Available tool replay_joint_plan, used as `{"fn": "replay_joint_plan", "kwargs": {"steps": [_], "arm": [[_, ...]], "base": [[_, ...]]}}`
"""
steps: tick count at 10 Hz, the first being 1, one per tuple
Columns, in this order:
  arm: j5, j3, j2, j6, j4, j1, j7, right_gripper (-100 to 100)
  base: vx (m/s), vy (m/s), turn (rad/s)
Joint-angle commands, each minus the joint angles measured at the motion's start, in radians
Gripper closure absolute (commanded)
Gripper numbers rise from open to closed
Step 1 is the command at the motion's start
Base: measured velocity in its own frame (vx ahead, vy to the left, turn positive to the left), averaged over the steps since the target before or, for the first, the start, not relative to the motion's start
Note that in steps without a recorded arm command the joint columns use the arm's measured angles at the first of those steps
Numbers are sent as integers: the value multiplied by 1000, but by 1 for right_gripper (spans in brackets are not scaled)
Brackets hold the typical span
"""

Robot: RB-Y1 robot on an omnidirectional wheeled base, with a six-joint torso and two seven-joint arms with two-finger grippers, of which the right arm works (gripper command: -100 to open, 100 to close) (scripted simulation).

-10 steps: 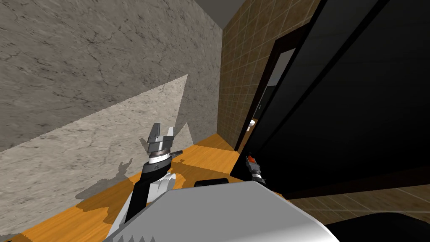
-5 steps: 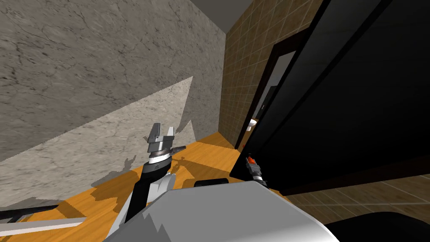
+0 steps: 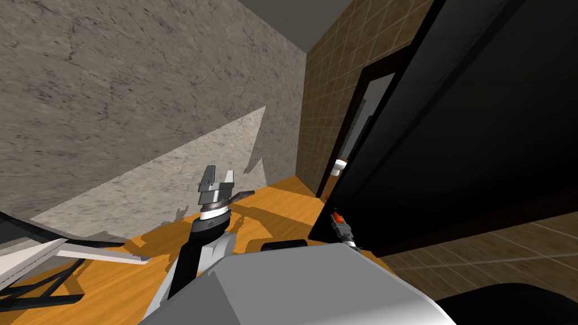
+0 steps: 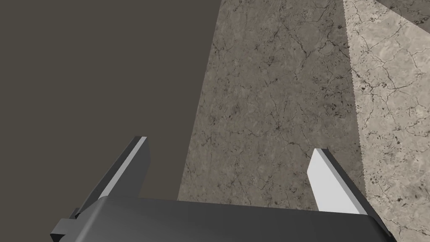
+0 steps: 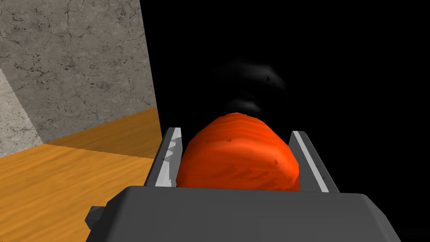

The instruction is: Pull the door open

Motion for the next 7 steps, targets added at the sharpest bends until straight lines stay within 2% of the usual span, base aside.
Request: {"fn": "replay_joint_plan", "kwargs": {"steps": [1, 7], "arm": [[0, 0, 0, 0, 0, 0, 0, 100], [27, 48, -40, -60, 29, 12, -57, 100]], "base": [[-98, -16, 25], [-196, -17, 124]]}}
